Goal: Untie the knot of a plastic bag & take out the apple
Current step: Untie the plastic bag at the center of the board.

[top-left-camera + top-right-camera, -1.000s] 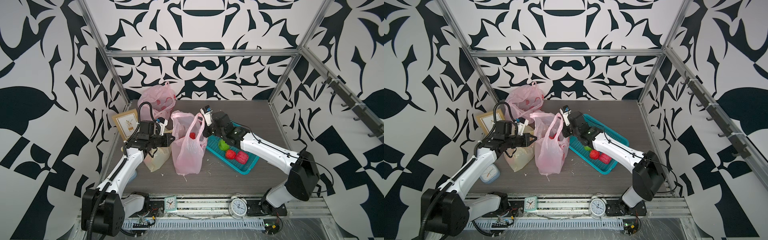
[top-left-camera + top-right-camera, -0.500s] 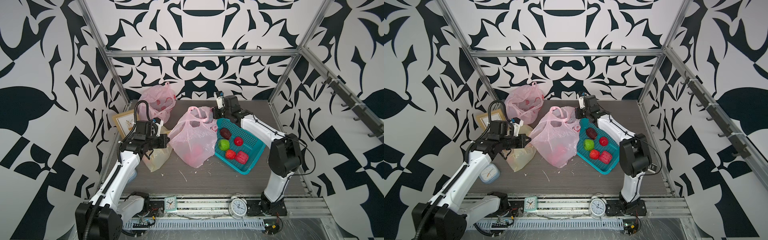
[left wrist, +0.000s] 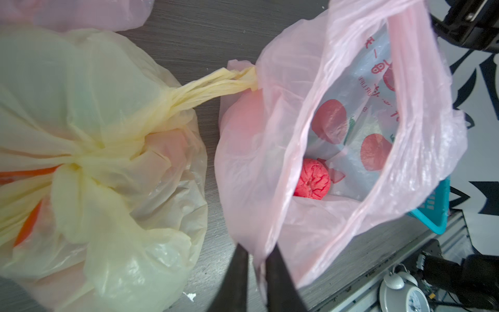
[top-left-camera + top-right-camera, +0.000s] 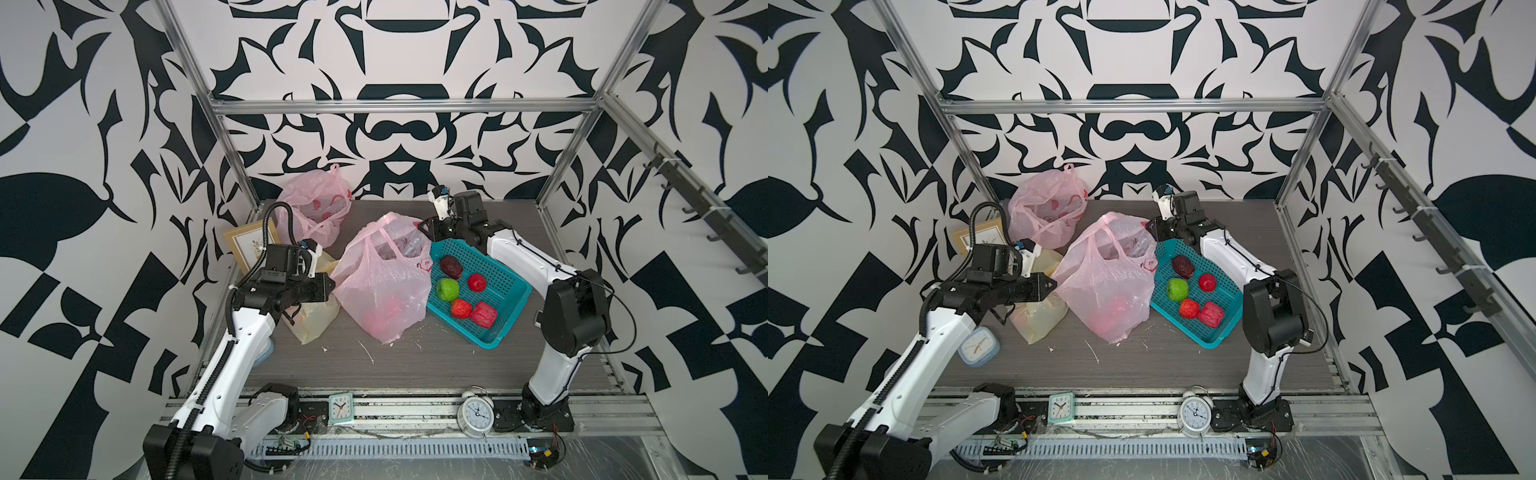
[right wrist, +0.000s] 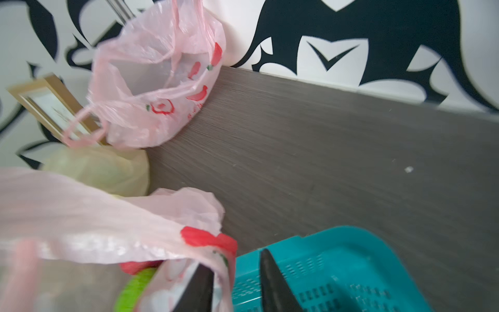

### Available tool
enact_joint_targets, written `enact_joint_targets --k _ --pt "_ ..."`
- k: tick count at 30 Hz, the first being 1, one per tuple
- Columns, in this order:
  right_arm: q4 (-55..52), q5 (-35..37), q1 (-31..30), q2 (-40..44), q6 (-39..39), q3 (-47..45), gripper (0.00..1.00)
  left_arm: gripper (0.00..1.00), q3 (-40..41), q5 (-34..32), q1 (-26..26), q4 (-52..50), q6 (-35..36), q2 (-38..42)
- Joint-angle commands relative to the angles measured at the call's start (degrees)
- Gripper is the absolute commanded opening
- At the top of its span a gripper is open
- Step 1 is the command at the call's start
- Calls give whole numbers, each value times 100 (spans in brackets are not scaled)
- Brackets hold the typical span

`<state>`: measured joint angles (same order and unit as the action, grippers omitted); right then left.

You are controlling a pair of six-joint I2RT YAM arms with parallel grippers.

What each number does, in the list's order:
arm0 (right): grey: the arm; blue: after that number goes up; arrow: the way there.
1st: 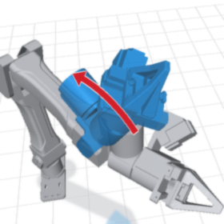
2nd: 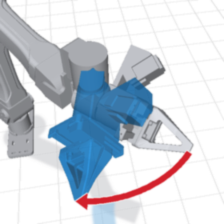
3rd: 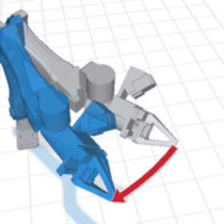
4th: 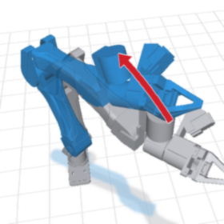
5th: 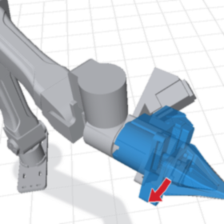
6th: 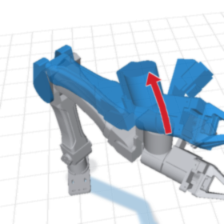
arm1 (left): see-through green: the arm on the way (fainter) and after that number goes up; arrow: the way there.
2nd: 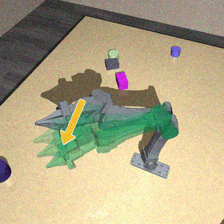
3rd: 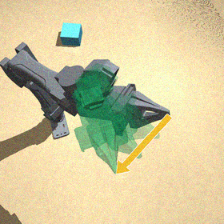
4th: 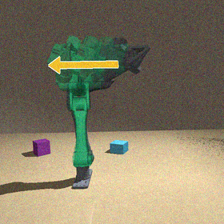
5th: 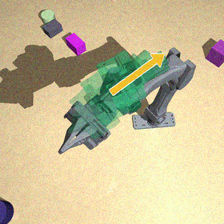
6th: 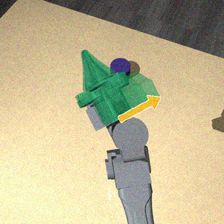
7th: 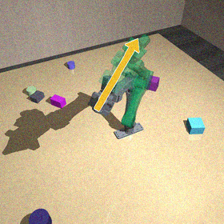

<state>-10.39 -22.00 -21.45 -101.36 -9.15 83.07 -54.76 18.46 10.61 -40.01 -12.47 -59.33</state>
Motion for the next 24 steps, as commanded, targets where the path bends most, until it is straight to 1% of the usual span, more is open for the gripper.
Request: enact_joint_targets --k 1,2,4,5,7,8,9,12,13,15,19,22,24 --pt "358 -400 3 955 -249 -259 56 51 -251 662 -19 253 -47 -44" --pt "329 -343 9 1165 -225 -358 60 60 -349 775 -21 344 -47 -86" --pt "216 -316 3 1517 -210 -484 61 73 -578 866 -23 446 -53 -197" --pt "175 -404 -18 1689 -240 -559 63 78 -703 869 -20 511 -46 -248" --pt "97 -490 -210 1959 -249 -699 67 84 -936 757 -21 701 -31 -370" --pt "41 -443 -407 2066 -192 -766 68 84 -1043 683 -20 826 -5 -449" --pt "-26 -339 -645 2110 -124 -787 68 90 -1146 660 -19 956 23 -576" --pt "-159 58 -1287 2035 5 -777 69 92 -1568 668 -20 1102 83 -1163" --pt "-195 142 -1399 1986 1 -760 69 93 -1712 708 -22 1101 111 -1313" --pt "-290 370 -1637 1820 42 -732 71 94 -2004 854 -24 1103 154 -1915" --pt "-290 627 -1981 1536 200 -701 72 94 -2404 1133 -17 979 242 -2575" --pt "-323 912 -2132 1309 389 -570 72 93 -2486 1292 -21 984 280 -2801" --pt "-316 914 -2145 1182 422 -486 72 92 -2454 1419 -18 1041 268 -2868"
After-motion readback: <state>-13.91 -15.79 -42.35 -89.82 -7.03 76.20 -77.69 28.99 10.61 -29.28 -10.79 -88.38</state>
